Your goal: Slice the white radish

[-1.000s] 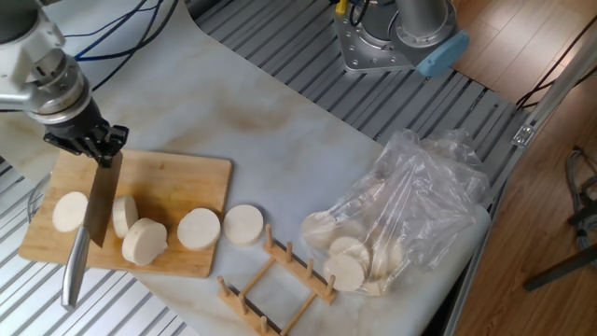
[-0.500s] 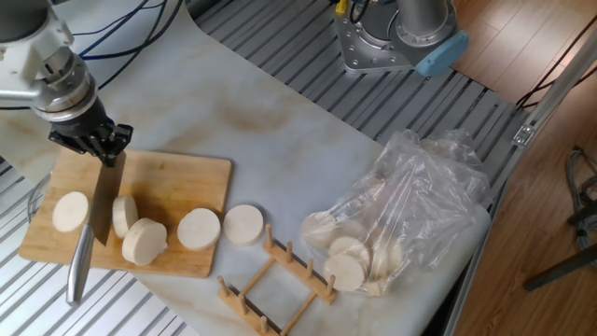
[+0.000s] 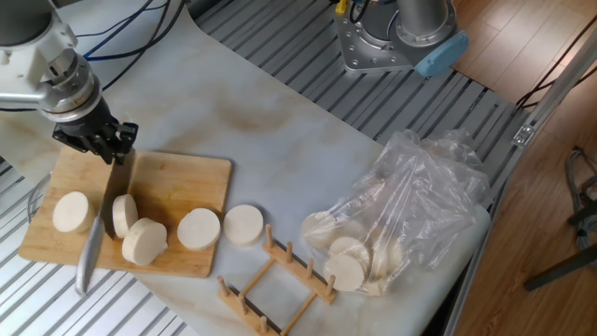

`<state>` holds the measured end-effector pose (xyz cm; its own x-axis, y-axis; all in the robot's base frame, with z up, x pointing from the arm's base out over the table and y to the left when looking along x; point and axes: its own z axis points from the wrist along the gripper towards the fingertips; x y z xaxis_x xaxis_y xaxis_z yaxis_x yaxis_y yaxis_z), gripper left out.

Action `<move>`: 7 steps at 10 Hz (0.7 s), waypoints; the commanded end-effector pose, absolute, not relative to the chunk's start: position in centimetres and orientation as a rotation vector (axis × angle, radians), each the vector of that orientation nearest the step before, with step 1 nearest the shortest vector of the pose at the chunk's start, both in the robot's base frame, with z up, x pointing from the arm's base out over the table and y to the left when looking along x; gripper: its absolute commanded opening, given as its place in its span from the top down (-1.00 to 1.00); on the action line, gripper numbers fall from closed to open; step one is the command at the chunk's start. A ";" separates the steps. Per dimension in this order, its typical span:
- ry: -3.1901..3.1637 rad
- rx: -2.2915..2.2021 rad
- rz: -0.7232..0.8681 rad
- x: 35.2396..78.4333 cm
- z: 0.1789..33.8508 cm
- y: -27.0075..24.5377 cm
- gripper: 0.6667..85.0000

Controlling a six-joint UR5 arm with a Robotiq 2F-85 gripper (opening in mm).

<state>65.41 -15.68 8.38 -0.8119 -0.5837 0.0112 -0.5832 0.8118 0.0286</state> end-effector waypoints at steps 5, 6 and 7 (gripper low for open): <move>-2.992 0.932 -0.063 67.9 8.8 -14.7 0.35; -2.994 0.933 -0.069 68.7 8.9 -14.2 0.35; -2.998 0.929 -0.083 69.5 8.9 -13.6 0.35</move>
